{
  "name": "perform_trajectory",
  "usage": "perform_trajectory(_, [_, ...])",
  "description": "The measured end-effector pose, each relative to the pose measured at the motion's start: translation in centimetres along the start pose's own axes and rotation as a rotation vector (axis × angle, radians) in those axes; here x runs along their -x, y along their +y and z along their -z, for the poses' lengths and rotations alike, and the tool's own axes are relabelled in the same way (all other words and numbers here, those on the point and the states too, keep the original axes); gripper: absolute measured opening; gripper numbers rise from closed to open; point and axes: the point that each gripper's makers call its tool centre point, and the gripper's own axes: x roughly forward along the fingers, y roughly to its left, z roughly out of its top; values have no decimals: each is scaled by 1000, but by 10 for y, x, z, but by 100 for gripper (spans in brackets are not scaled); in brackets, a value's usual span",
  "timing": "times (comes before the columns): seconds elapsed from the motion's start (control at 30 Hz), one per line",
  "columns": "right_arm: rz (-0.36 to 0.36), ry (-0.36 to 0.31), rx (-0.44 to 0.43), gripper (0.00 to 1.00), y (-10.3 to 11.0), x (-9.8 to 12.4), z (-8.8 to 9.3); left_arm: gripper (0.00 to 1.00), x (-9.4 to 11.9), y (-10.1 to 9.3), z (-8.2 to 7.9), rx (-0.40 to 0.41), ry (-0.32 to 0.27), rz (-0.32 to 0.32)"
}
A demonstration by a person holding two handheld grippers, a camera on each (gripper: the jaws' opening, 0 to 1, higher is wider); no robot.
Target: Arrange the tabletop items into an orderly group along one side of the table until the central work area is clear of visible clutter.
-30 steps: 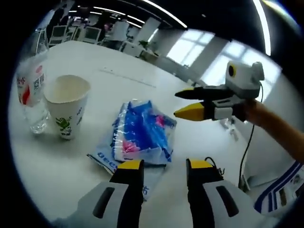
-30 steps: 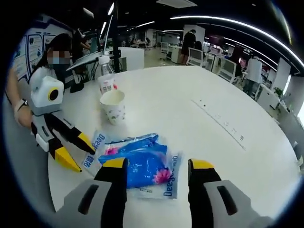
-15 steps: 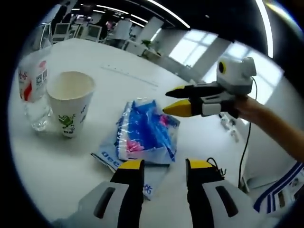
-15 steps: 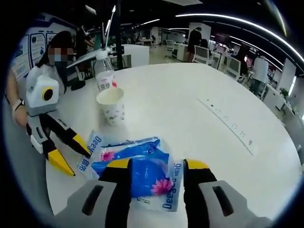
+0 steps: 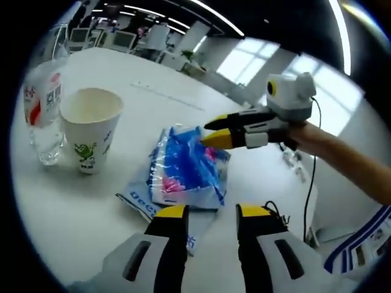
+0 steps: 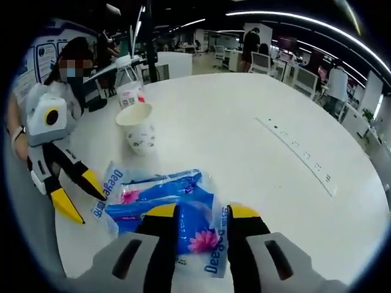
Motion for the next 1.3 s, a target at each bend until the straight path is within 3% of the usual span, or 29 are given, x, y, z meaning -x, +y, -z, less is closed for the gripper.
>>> perform_trajectory(0.2, [2,7,-3,23,-4,-4,1,28,-1,-1,2,2,6,4])
perform_trajectory(0.67, [1,22,-34,5,-6,-4,7,28,-1,5,0,16,5,-8])
perform_trajectory(1.3, [20,13,-91,0,-8,8,19,34,-2,11,-4,48,-4,-32])
